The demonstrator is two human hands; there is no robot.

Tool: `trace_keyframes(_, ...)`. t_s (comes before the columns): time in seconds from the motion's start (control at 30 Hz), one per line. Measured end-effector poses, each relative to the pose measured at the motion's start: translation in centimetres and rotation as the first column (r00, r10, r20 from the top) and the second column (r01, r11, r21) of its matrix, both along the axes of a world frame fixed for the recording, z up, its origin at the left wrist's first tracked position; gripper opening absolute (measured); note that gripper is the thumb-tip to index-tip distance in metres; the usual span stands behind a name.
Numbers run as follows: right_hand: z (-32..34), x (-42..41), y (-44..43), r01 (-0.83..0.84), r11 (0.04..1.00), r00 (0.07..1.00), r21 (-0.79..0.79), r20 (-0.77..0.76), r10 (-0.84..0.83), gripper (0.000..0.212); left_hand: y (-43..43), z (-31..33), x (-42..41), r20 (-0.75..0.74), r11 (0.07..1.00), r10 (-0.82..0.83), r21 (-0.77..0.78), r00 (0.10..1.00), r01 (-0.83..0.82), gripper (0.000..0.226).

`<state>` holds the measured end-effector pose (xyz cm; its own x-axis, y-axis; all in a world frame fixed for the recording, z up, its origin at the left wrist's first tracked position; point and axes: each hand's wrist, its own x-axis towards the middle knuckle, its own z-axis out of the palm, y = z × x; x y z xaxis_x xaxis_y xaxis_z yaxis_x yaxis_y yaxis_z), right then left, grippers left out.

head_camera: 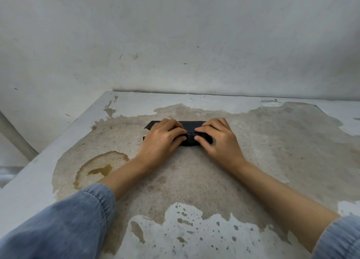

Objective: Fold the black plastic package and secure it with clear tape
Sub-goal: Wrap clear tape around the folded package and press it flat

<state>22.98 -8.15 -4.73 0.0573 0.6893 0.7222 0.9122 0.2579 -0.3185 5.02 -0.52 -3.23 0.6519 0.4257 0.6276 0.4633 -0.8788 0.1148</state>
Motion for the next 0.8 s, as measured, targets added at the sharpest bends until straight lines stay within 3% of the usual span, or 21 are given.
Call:
trace_keyframes(0.1,0.0,-0.1,0.0,-0.015,1.0,1.0,-0.013,-0.011,0.015,0.019,-0.1,0.0,0.1,-0.02,1.0,0.014,-0.026,1.0,-0.014,0.032)
trace_keyframes(0.37,0.9,1.1,-0.5,0.014,1.0,0.994,0.008,-0.104,-0.013,0.016,-0.6,0.0,1.2,-0.012,0.999,0.02,0.035,1.0,-0.019,0.022)
trace_keyframes(0.57,1.0,1.9,-1.2,0.014,0.998,0.991,-0.056,-0.132,-0.021,0.017,-0.9,-0.7,2.2,0.026,0.993,0.085,-0.086,0.996,-0.082,0.015)
trace_keyframes(0.8,1.1,3.0,-2.0,0.008,0.99,0.989,-0.141,-0.146,-0.029,0.018,-1.7,-0.8,4.1,0.041,0.995,0.069,-0.073,0.997,-0.066,0.015)
